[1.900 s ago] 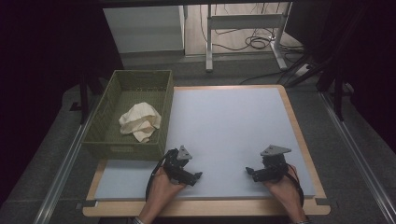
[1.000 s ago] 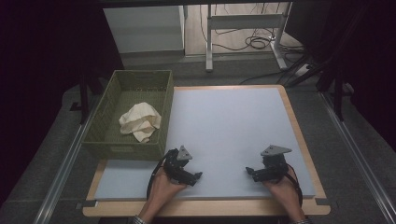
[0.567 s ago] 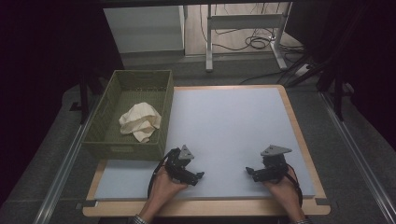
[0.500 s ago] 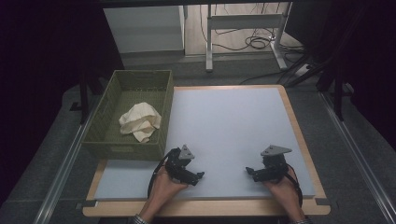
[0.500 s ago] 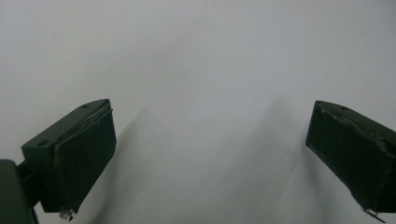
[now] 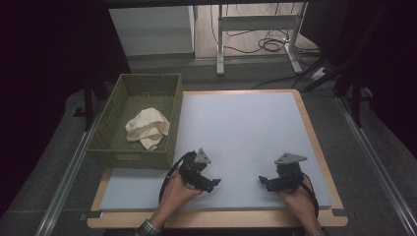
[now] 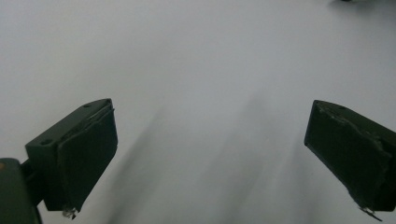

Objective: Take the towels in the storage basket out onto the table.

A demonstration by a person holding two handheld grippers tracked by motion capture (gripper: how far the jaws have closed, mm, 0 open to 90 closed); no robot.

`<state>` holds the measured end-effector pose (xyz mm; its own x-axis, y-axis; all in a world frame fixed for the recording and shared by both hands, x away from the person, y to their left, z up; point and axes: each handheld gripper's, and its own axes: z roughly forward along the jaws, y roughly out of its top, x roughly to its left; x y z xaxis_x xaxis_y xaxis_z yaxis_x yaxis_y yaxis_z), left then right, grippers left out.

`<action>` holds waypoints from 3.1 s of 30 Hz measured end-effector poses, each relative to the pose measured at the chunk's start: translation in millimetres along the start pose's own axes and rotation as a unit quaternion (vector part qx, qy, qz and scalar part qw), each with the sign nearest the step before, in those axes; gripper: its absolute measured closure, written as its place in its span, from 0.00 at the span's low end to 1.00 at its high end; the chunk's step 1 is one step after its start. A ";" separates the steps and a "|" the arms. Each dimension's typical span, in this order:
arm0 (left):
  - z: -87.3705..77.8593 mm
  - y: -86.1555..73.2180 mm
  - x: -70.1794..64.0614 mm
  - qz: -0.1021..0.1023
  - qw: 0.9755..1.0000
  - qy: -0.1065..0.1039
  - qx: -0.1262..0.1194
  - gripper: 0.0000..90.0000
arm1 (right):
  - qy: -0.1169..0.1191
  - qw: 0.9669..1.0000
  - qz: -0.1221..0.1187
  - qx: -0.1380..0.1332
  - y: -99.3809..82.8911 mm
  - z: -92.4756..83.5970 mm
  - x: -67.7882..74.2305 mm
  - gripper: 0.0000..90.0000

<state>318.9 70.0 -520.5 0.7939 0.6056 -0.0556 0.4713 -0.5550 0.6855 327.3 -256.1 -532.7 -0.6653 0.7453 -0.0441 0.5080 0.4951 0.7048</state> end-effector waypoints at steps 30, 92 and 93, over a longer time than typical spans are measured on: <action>-4.2 60.6 17.7 -0.010 1.000 -0.028 0.004 0.01 | 0.000 1.000 0.000 0.001 -0.1 -0.2 -0.1 0.05; -115.3 74.9 213.5 -0.148 0.976 0.155 0.031 0.00 | 0.000 1.000 -0.001 0.000 -0.1 0.2 -0.4 0.05; -114.7 66.6 222.0 -0.158 0.974 0.161 0.035 0.00 | 0.000 1.000 -0.001 0.000 -0.1 0.2 -0.4 0.05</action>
<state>482.5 232.9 -403.9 0.4491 0.8933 -0.0174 0.7062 -0.3430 0.6194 327.6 -256.4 -532.9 -0.6661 0.7445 -0.0445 0.5069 0.4957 0.7052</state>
